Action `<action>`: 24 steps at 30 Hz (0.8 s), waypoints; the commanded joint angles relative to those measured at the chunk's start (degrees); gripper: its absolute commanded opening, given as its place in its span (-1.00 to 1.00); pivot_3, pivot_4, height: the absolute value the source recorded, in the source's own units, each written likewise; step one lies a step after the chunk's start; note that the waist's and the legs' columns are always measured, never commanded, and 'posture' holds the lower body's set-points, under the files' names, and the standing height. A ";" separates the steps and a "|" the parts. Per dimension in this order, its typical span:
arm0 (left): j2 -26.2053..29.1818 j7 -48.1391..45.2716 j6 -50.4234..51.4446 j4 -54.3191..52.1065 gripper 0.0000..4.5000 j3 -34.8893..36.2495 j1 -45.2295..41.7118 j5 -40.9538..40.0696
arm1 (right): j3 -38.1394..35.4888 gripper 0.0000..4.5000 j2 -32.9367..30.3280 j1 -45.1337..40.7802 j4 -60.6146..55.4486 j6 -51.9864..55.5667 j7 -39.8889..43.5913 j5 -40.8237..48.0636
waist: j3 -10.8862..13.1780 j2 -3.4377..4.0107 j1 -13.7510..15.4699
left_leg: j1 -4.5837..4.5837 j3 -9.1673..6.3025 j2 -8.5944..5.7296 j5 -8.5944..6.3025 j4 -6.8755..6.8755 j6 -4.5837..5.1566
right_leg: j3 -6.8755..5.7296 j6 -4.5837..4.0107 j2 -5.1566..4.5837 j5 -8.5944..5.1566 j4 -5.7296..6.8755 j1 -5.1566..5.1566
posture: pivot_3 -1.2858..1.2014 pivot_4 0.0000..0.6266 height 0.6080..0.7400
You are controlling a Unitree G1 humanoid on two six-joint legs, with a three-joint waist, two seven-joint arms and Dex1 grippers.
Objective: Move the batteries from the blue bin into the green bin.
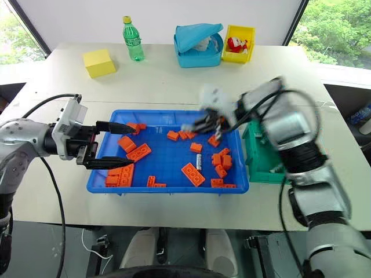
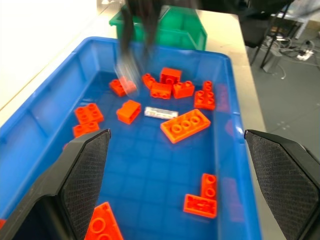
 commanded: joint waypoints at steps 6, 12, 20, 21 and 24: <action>-1.53 -4.34 -3.82 5.06 1.00 -3.10 -5.76 2.72 | -16.26 -0.95 -19.20 18.06 -6.51 2.75 -3.29 2.64 | 0.01 0.00 -0.14 | -0.03 0.04 -0.02 -0.02 -0.02 0.03 | 0.03 0.05 -0.02 -0.02 -0.15 0.03 | 0.03 -0.52 0.93; -2.61 -5.29 -4.24 6.40 1.00 -4.02 -7.64 3.43 | -20.54 -0.52 -21.92 26.34 -5.39 3.09 -7.99 2.77 | 0.01 0.02 -1.50 | 0.15 0.01 -0.01 -0.02 -0.03 0.04 | 0.09 0.06 0.02 -0.02 -0.10 0.16 | 0.03 -0.52 0.93; -3.04 -5.29 -3.67 5.40 1.00 -4.04 -7.39 3.09 | -10.62 0.76 -14.71 14.10 -8.06 0.03 -7.33 5.75 | 0.02 0.03 -1.62 | 0.16 -0.01 0.00 -0.02 -0.02 0.04 | 0.11 0.06 0.05 -0.02 -0.09 0.15 | 0.03 -0.52 0.93; -3.10 -5.18 -3.52 5.12 1.00 -4.03 -7.32 3.02 | -7.81 0.76 -12.94 11.93 -8.61 -1.21 -6.12 5.74 | 0.02 0.03 -1.62 | 0.16 -0.01 0.00 -0.02 -0.02 0.04 | 0.11 0.06 0.05 -0.02 -0.09 0.15 | 0.03 -0.52 0.93; -3.09 -4.83 -3.03 4.05 1.00 -3.85 -6.79 2.73 | 0.05 0.76 -8.50 7.84 -8.78 -4.96 -2.06 4.66 | 0.03 0.04 -1.53 | 0.16 -0.07 0.02 -0.02 -0.04 0.04 | 0.10 0.06 0.10 -0.03 -0.06 0.14 | 0.03 -0.52 0.93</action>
